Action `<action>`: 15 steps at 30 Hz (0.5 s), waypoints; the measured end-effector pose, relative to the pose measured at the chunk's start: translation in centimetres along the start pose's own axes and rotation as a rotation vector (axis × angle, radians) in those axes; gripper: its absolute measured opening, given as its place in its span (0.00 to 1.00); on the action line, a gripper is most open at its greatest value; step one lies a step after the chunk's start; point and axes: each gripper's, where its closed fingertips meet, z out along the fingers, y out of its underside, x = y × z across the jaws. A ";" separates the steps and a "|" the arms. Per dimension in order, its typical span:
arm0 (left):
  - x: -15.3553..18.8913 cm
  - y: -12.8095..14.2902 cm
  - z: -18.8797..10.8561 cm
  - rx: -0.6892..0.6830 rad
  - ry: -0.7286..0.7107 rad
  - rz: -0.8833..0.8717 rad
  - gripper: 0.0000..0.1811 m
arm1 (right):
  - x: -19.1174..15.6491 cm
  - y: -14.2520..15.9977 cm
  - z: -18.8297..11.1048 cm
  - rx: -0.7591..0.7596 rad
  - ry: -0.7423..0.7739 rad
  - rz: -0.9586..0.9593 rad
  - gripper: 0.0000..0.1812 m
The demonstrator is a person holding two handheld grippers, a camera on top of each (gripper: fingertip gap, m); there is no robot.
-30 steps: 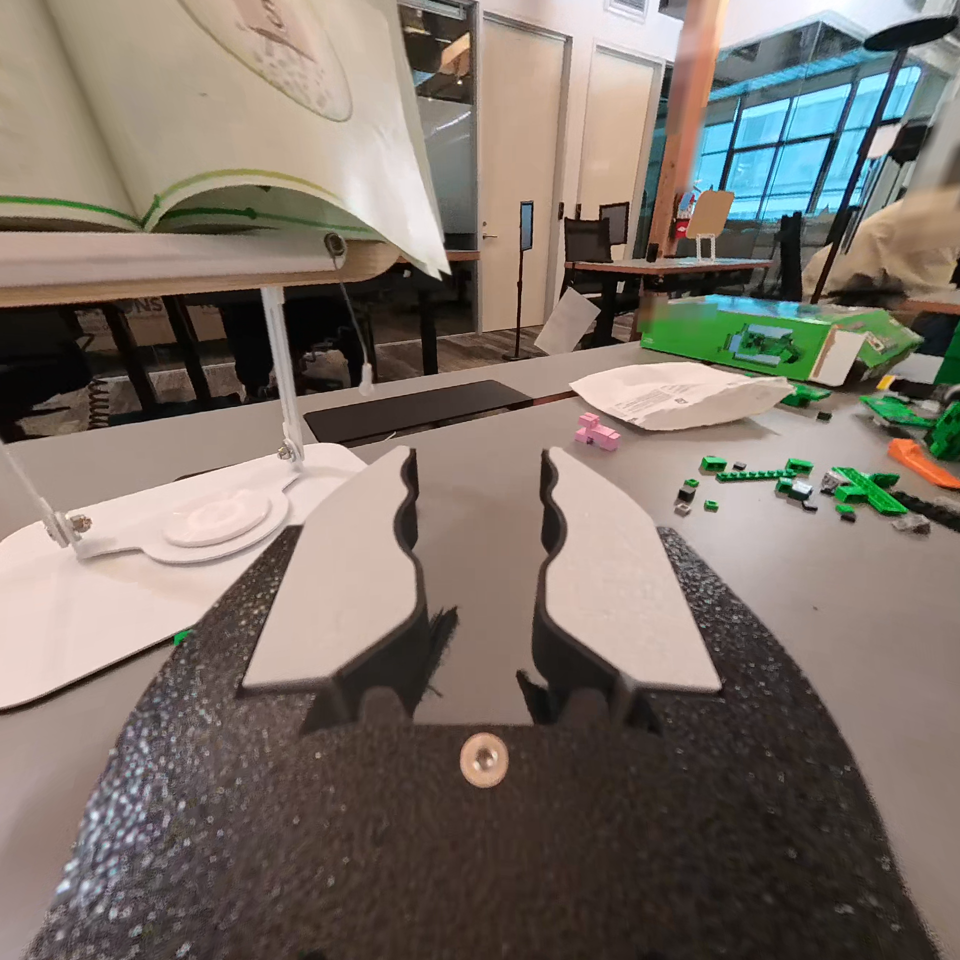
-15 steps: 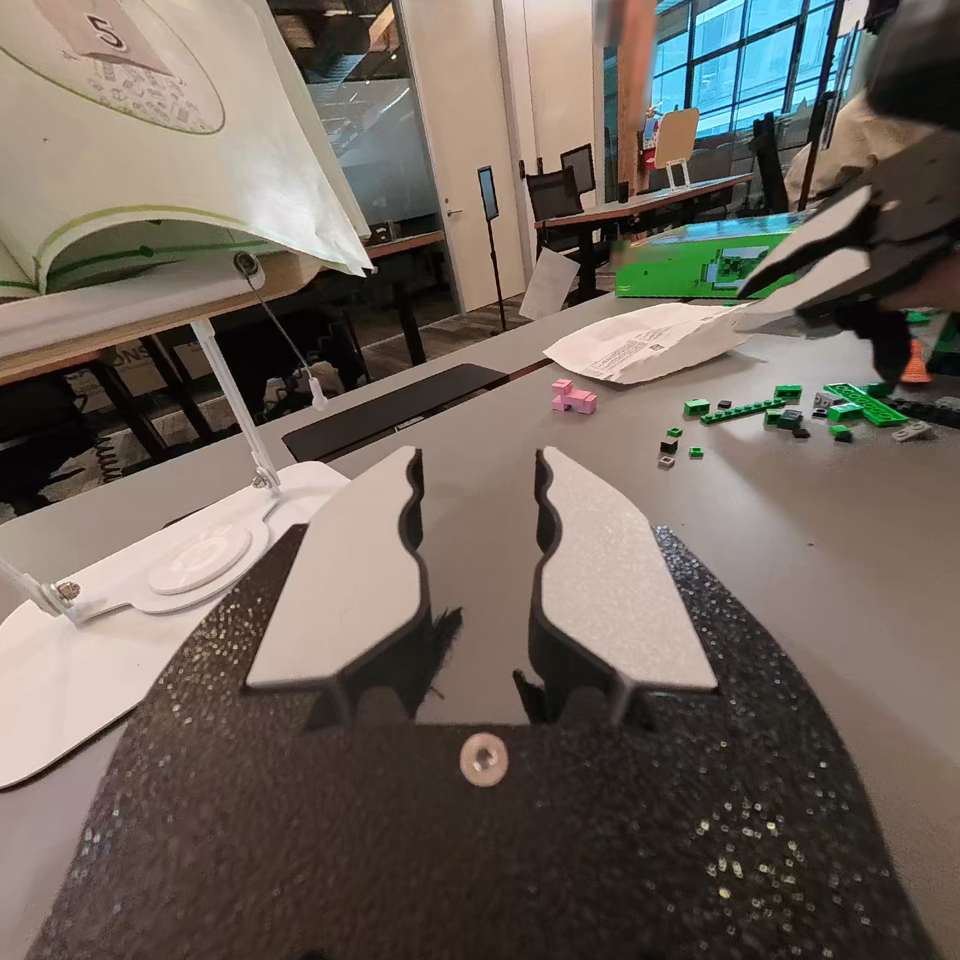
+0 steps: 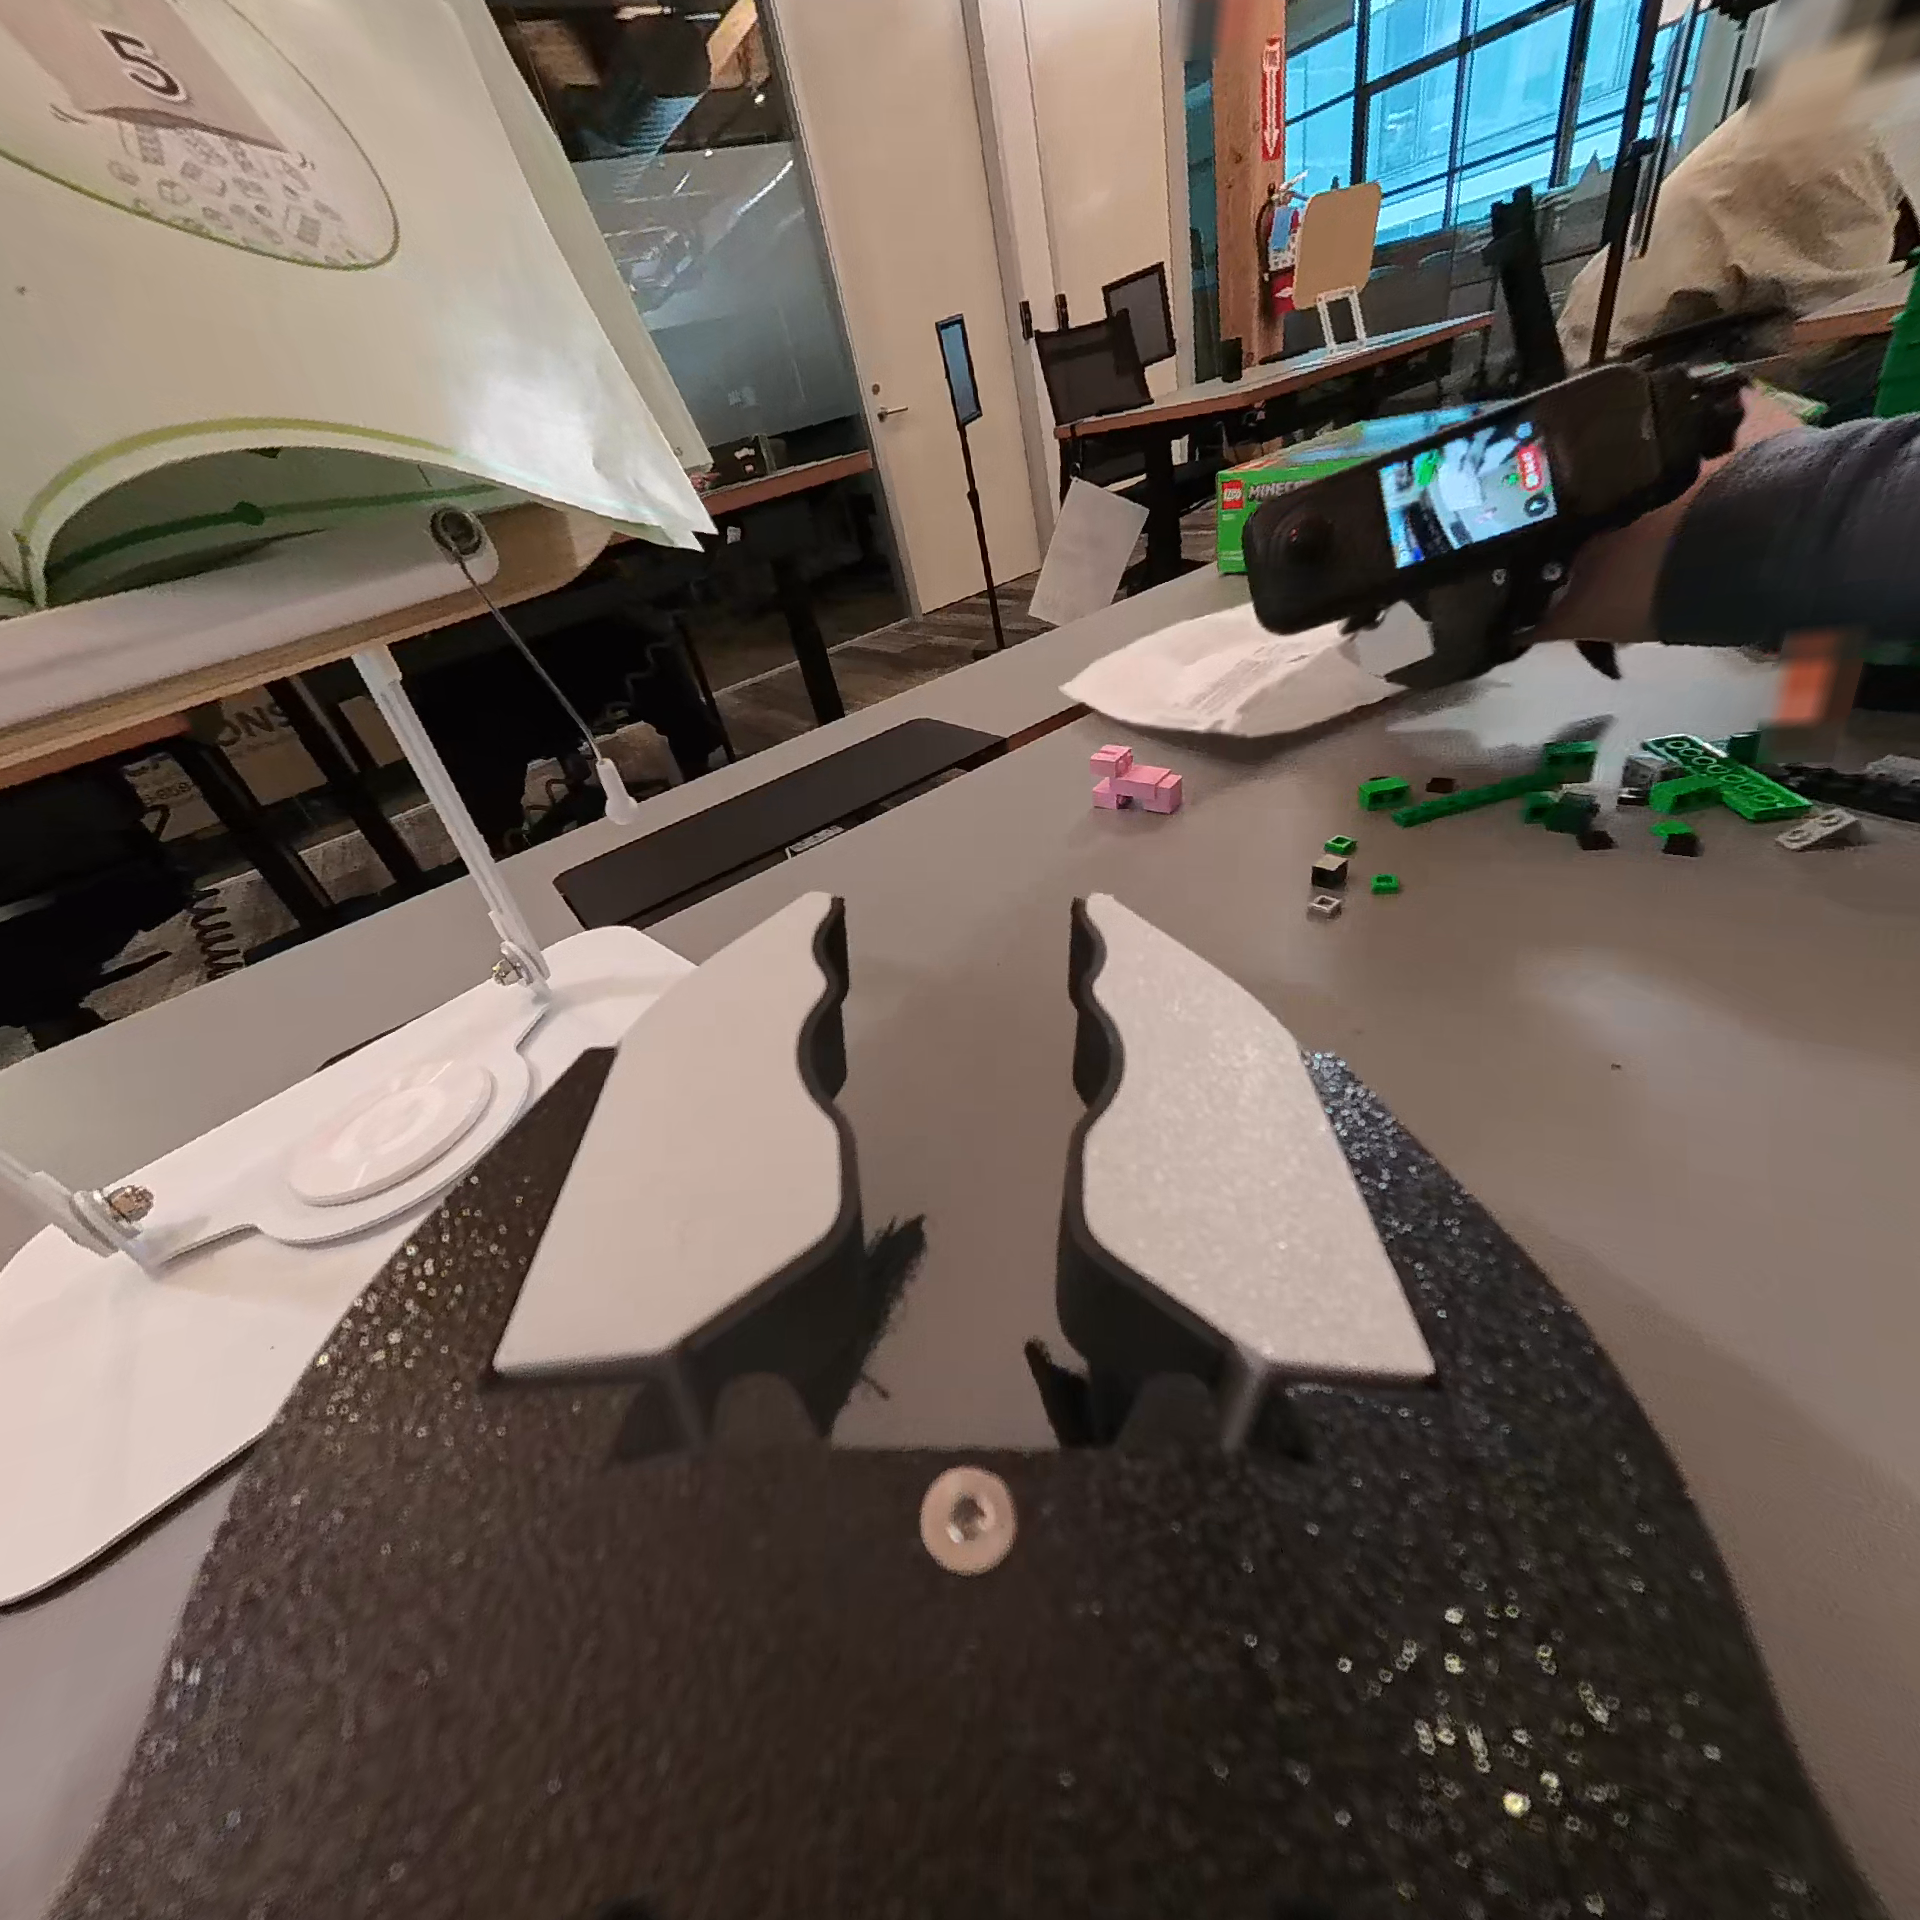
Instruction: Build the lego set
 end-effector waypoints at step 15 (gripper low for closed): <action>-12.4 0.5 -4.3 -0.030 -0.480 0.113 0.18 | -5.5 -14.7 -23.1 0.839 0.166 -0.176 0.00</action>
